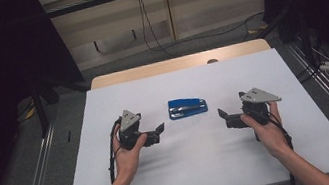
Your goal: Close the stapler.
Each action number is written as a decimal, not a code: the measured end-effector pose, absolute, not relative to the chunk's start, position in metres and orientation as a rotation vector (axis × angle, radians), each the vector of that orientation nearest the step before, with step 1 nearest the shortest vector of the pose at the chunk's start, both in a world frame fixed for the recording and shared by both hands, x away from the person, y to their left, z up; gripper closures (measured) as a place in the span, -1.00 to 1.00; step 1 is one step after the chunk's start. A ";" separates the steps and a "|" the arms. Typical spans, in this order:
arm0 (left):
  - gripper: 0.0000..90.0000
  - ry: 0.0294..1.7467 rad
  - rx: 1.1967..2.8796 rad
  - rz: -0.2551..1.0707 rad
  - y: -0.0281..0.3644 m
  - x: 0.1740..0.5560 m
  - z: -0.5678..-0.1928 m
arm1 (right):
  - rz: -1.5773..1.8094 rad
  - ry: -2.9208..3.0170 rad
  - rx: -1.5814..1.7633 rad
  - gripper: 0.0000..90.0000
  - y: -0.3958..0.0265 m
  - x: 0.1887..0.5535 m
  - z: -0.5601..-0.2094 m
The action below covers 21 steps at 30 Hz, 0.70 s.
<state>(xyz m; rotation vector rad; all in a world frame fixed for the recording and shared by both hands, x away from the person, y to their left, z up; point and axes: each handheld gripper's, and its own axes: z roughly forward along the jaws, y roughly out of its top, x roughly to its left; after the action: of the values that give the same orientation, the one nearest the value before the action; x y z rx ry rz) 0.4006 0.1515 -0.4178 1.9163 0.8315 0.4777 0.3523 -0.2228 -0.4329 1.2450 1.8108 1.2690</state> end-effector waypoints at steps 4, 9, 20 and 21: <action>-0.90 0.835 1.877 0.482 0.159 0.395 -0.416 | 1.277 1.804 1.254 -0.92 -0.225 0.344 -0.431; -0.90 0.862 1.870 0.470 0.167 0.387 -0.418 | 1.286 1.785 1.263 -0.92 -0.227 0.335 -0.428; -0.90 0.847 1.838 0.516 0.188 0.365 -0.412 | 1.272 1.759 1.279 -0.92 -0.238 0.314 -0.427; -0.90 0.848 1.837 0.517 0.190 0.363 -0.412 | 1.274 1.755 1.280 -0.92 -0.240 0.313 -0.427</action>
<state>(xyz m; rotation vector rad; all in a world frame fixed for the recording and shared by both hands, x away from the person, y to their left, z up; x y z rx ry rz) 0.3626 0.1899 -0.4118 1.8367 0.8480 0.5165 0.3126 -0.2402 -0.4268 1.2805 1.7554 1.2736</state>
